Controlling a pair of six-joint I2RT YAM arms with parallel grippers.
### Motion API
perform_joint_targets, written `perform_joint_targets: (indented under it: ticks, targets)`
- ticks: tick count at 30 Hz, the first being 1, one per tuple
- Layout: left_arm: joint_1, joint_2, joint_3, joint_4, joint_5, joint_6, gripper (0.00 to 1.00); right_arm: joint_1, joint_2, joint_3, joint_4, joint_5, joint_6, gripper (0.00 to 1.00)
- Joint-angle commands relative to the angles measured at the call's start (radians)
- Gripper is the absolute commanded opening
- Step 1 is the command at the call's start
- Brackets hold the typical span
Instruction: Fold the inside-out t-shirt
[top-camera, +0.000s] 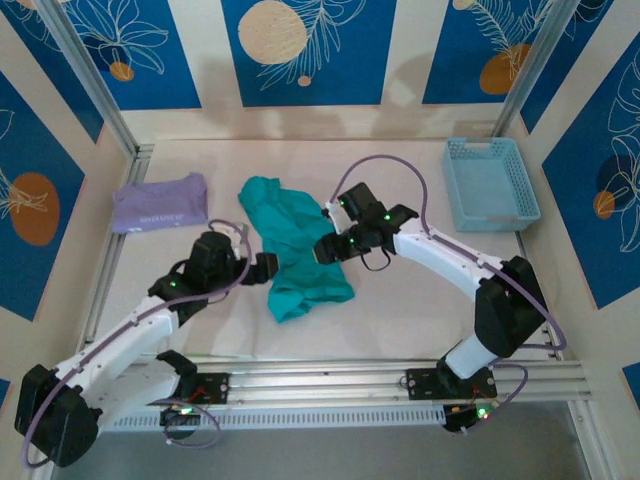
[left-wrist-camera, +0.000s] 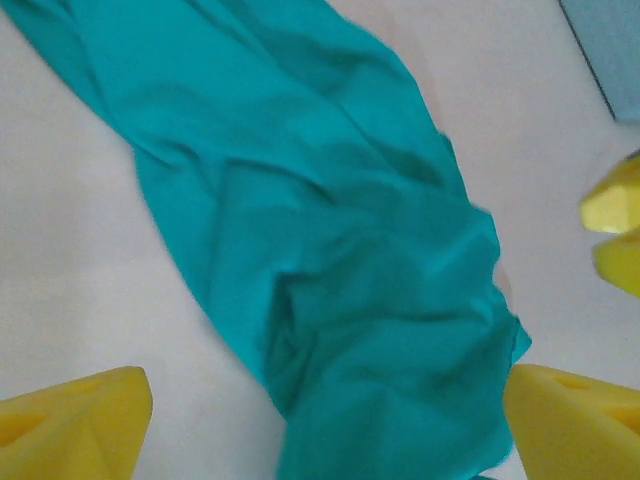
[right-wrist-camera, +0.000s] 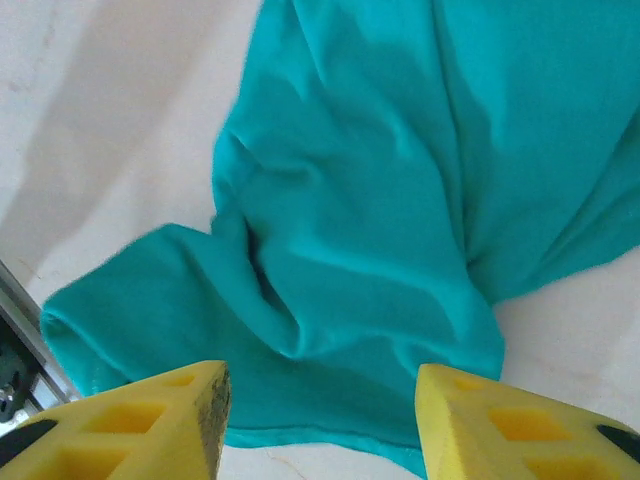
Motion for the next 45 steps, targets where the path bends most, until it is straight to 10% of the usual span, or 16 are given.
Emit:
perform_joint_targets:
  ticks: [1, 9, 17, 24, 45]
  targets:
    - [-0.155, 0.015, -0.004, -0.002, -0.056, -0.037, 0.90, 0.018, -0.005, -0.111, 0.012, 0.024, 0.083, 0.54]
    - [-0.293, 0.253, 0.039, -0.038, -0.115, -0.060, 0.85, -0.006, 0.083, -0.155, 0.017, 0.049, 0.120, 0.56]
    - [-0.365, 0.171, -0.056, -0.020, -0.148, -0.154, 0.87, -0.026, 0.146, -0.191, 0.094, -0.017, 0.137, 0.54]
    - [-0.394, 0.054, -0.106, -0.070, -0.149, -0.205, 0.88, -0.057, 0.072, -0.208, 0.142, -0.099, 0.146, 0.01]
    - [-0.656, 0.224, 0.026, -0.231, -0.471, -0.375, 0.92, -0.074, -0.129, -0.217, 0.220, -0.229, 0.250, 0.00]
